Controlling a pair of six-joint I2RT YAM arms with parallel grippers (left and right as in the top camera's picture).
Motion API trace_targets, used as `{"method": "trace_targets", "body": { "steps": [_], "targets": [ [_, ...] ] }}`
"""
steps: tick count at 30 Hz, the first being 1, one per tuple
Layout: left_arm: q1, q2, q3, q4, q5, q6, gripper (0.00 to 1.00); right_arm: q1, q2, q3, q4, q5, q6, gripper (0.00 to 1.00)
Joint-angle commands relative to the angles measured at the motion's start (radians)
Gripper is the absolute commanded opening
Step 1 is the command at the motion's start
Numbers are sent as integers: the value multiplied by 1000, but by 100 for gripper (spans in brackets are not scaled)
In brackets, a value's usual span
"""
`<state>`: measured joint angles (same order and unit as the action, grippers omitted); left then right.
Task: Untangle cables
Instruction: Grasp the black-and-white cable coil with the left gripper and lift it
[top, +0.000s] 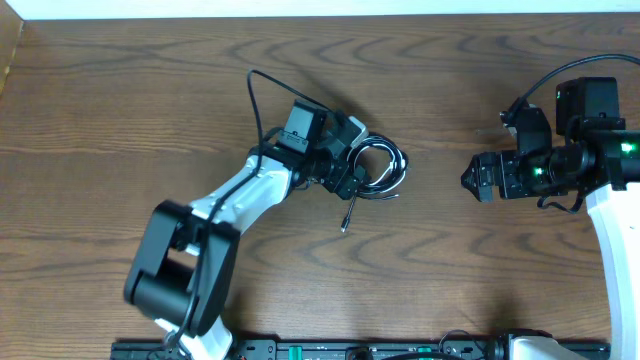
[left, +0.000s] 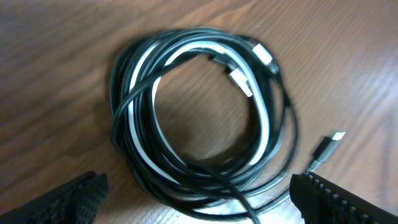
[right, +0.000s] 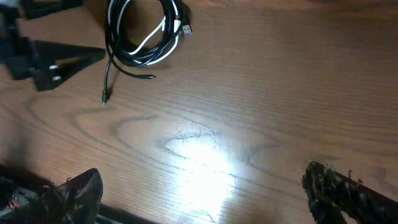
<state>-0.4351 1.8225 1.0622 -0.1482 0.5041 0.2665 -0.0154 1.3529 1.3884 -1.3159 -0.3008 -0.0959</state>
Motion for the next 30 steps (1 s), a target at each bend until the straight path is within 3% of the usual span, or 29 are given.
{"method": "trace_targets", "body": {
  "steps": [1,5,11,17,24,25,26,28,30],
  "targets": [
    [-3,56,19,24,-19,14,99,-3,6,8,2,-20,-14,99],
    [-4,95,19,47,-20,14,99,-3,6,8,3,-20,-14,99],
    [-6,119,19,67,-23,13,84,-3,6,8,3,-20,-14,99],
    [-16,119,19,80,-27,10,52,-3,6,8,3,-20,-14,99],
    [-27,119,19,80,-27,10,51,-3,6,8,-7,-20,-14,99],
    [-30,119,19,80,-27,10,64,-3,6,8,-14,-20,-14,99],
    [-31,119,19,80,-27,10,67,-3,6,8,-17,-20,-14,99],
    [-34,119,19,82,-48,4,67,-3,6,8,-21,-21,-14,99],
    [-41,119,19,83,-111,-21,57,-3,6,8,-23,-21,-14,99]
  ]
}}
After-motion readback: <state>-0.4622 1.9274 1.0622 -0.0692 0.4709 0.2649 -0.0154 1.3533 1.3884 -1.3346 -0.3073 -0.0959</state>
